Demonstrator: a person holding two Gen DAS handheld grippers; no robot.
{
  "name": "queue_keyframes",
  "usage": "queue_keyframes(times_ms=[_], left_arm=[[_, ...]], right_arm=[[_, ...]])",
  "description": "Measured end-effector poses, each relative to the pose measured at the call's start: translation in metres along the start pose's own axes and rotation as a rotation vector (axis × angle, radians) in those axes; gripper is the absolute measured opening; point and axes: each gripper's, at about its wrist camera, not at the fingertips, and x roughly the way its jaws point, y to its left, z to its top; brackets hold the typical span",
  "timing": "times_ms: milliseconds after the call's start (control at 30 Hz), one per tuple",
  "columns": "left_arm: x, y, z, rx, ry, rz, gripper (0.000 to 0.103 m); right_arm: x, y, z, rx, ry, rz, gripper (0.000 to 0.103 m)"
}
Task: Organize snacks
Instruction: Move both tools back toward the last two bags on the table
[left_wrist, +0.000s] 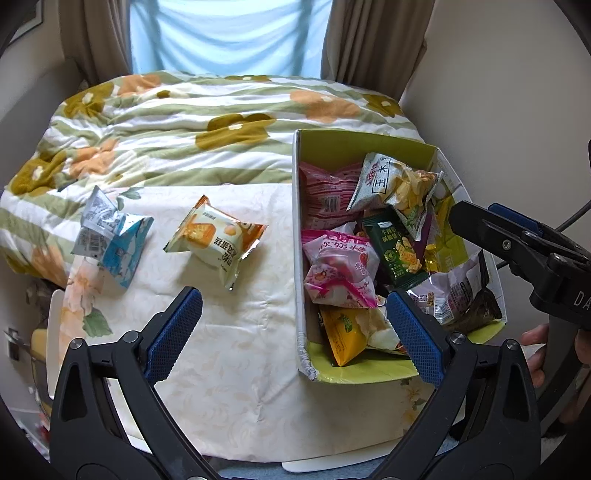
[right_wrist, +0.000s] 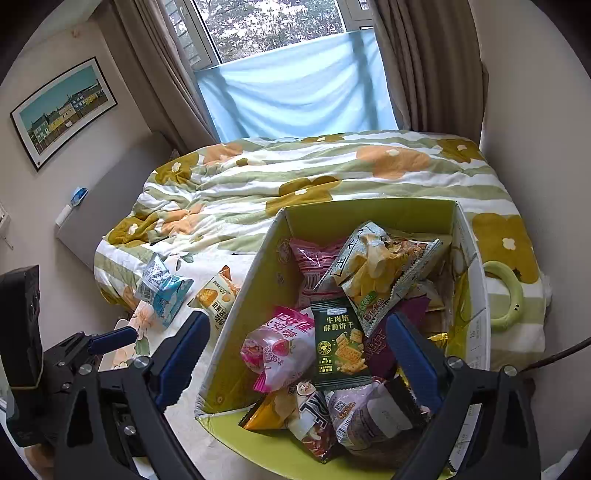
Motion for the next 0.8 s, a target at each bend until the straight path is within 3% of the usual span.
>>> queue_keyframes(times_ms=[100, 367, 533, 800], left_arm=[[-0.025, 0.005, 0.000, -0.020, -0.041, -0.004, 0.100], [-0.083, 0.057, -0.007, -0.104, -0.159, 0.085, 0.100], [-0.097, 0.108, -0.021, -0.161, -0.177, 0.114, 0.100], [-0.093, 0.205, -0.027, -0.202, -0.129, 0.084, 0.100]], right_arm=[[-0.014, 0.009, 0.005, -0.056, -0.004, -0.014, 0.095], [-0.047, 0.049, 0.007, -0.193, -0.108, -0.047, 0.095], [-0.050, 0.077, -0.002, -0.169, -0.120, -0.007, 0.095], [-0.023, 0.133, -0.015, -0.093, -0.113, -0.019, 0.095]])
